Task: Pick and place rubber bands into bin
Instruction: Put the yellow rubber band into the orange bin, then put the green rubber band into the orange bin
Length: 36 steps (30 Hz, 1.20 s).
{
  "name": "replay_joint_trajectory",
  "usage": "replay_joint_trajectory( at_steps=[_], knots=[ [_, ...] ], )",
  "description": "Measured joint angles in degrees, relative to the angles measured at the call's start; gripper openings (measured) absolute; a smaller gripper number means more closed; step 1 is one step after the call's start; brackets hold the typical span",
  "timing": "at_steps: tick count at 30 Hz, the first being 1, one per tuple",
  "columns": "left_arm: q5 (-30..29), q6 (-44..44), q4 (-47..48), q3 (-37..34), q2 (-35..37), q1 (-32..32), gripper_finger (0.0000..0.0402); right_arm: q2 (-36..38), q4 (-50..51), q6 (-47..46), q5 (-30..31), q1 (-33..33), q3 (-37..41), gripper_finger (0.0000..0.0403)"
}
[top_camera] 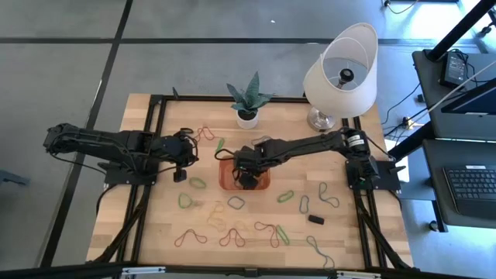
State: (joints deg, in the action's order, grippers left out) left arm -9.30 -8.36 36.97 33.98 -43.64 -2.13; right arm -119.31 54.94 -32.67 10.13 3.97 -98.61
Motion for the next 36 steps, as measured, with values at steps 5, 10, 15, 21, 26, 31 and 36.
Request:
replay_joint_trajectory(
  at_steps=[5,10,15,21,26,31,36],
  knots=[
    [0.0,0.0,0.0,0.0,0.0,0.0,0.0003,0.02,1.63,1.39,-2.49,-0.11,0.0,0.0083],
    [0.0,0.14,0.0,0.0,0.0,0.0,0.0003,0.22,2.6,5.33,-2.49,-0.1,0.0,0.0094],
    [0.0,-1.44,-0.02,0.0,0.0,0.0,0.0003,3.44,3.87,10.68,-2.25,0.39,1.03,0.0089],
    [0.0,-5.99,-0.15,0.0,0.0,-0.01,0.0003,16.74,-3.66,12.75,-2.21,0.47,14.53,0.0073],
    [0.23,-11.32,-0.13,1.52,-0.78,-0.23,0.0003,34.01,-15.18,8.59,-2.08,1.94,33.4,0.0063],
    [-1.62,-13.5,0.54,6.69,-5.53,-3.06,0.0003,51.23,-22.63,2.4,-2.23,4.91,49.72,0.0059],
    [-4.46,-14.83,3.39,13.57,-14.02,-5.88,0.0003,64.96,-24.59,-2.64,-2.26,6.54,61.96,0.0058]
  ],
)
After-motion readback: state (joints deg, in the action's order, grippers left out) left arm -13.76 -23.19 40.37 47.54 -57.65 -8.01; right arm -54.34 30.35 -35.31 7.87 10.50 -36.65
